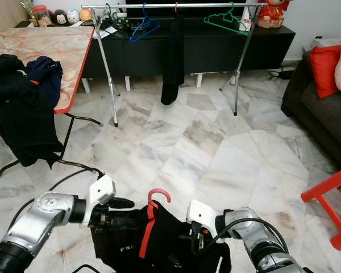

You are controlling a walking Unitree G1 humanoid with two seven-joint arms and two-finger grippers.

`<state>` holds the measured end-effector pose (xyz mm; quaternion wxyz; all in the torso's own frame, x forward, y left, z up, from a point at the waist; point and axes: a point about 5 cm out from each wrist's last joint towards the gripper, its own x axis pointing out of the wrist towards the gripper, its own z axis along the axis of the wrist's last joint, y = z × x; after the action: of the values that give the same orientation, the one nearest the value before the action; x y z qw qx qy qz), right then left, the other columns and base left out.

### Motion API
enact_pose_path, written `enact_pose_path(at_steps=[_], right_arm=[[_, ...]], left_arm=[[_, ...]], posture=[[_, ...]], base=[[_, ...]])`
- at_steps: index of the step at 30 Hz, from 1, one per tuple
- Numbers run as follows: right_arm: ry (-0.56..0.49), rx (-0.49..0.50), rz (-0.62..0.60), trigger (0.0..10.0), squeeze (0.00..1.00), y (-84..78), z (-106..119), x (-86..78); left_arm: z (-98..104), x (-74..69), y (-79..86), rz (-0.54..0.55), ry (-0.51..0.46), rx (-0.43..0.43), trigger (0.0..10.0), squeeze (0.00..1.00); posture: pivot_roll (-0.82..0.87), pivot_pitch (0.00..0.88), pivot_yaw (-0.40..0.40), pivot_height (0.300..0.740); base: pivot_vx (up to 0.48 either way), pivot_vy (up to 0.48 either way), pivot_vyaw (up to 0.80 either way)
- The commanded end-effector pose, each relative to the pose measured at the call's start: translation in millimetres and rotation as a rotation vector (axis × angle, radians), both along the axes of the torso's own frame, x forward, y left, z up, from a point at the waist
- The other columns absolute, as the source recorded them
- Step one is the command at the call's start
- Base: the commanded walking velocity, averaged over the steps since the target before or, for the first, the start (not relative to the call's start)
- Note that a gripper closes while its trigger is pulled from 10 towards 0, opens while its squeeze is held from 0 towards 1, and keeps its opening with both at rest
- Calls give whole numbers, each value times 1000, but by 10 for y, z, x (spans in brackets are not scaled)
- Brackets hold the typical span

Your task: Hang hanger

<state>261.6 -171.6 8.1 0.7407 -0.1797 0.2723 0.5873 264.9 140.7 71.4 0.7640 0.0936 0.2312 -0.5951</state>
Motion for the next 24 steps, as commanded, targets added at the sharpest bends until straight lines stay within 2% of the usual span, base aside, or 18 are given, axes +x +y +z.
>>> enact_pose_path(at_steps=[1,5,12,22,23,24], right_arm=[[-44,23,19,0,0,40,63,47],[-47,36,26,0,0,72,68,49],[-29,62,44,0,0,143,48,22],[-32,75,42,0,0,197,48,31],[-32,75,43,0,0,198,51,33],[-33,76,43,0,0,198,54,36]], left_arm=[[-55,-10,-19,-9,-3,31,10000,0],[-94,-20,-89,-9,19,13,10000,0],[-154,39,-154,39,1,2,10000,0],[-225,32,-237,12,25,0,10000,0],[-233,29,-233,10,26,6,6941,0],[-244,28,-224,12,24,14,2196,0]], posture=[[-33,0,-32,740],[-35,0,-31,740],[-40,0,-28,740],[-43,0,-28,740],[-44,0,-28,740],[-44,0,-28,740]], base=[[0,0,0],[0,0,0],[0,0,0],[0,0,0],[0,0,0],[0,0,0]])
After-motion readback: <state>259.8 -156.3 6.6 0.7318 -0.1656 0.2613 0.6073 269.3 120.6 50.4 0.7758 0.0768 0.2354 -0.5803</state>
